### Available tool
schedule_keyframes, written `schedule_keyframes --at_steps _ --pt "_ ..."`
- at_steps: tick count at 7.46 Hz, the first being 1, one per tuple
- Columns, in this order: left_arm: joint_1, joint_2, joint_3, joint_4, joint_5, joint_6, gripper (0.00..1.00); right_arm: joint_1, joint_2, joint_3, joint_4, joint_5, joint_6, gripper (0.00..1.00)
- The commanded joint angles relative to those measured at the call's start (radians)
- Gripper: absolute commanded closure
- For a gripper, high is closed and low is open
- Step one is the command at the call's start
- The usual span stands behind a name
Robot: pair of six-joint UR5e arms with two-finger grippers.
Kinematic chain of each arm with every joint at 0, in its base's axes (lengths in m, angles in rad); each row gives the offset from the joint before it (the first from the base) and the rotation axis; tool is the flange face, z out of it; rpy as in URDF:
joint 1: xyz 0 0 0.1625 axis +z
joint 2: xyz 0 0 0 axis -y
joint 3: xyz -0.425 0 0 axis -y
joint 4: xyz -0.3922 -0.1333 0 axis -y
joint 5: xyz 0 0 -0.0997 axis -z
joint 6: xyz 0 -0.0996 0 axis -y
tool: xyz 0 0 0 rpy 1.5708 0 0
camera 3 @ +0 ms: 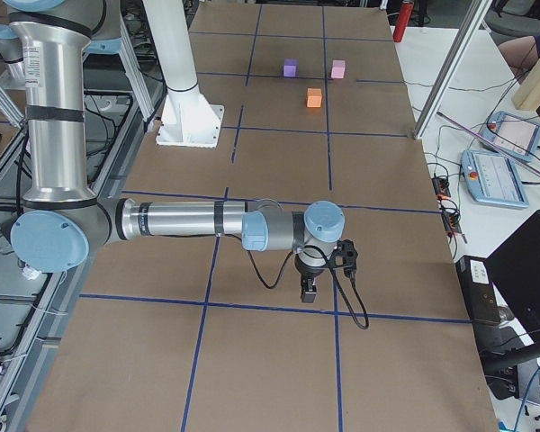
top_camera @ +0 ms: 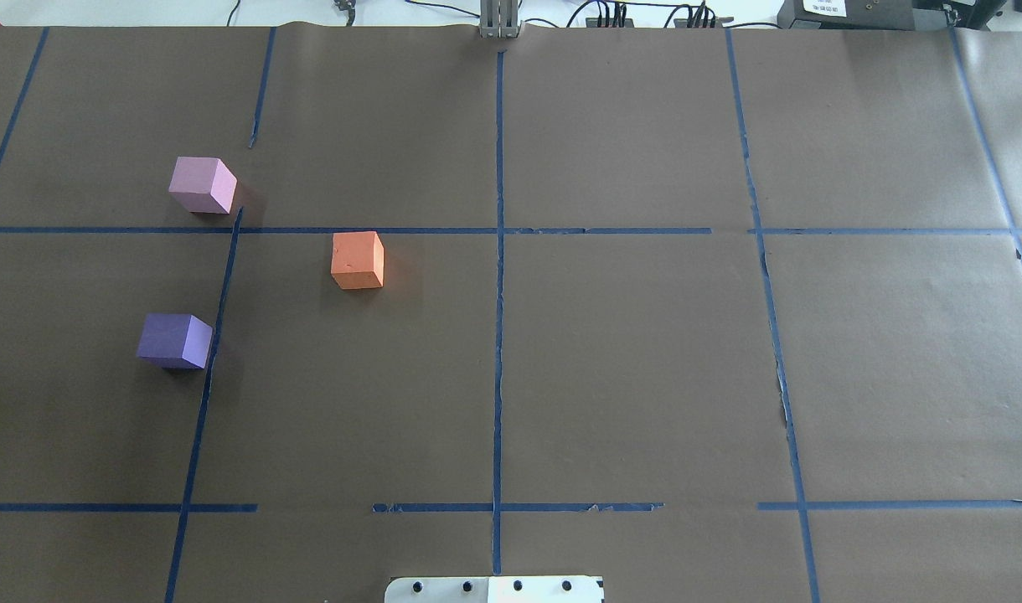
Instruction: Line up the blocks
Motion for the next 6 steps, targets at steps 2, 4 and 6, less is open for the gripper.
schedule_keyframes --at_steps 2,4,6 --pt "0.115 -0.070 -0.068 -0.007 -0.010 -0.156 0.00 0.000 0.000 0.000 0.001 0.000 0.000 0.00" --pt "0.258 -0.122 -0.139 -0.030 -0.010 -0.364 0.00 0.000 0.000 0.000 0.001 0.000 0.000 0.00" --pt "0.402 -0.284 -0.137 -0.070 -0.007 -0.644 0.00 0.000 0.000 0.000 0.000 0.000 0.000 0.00"
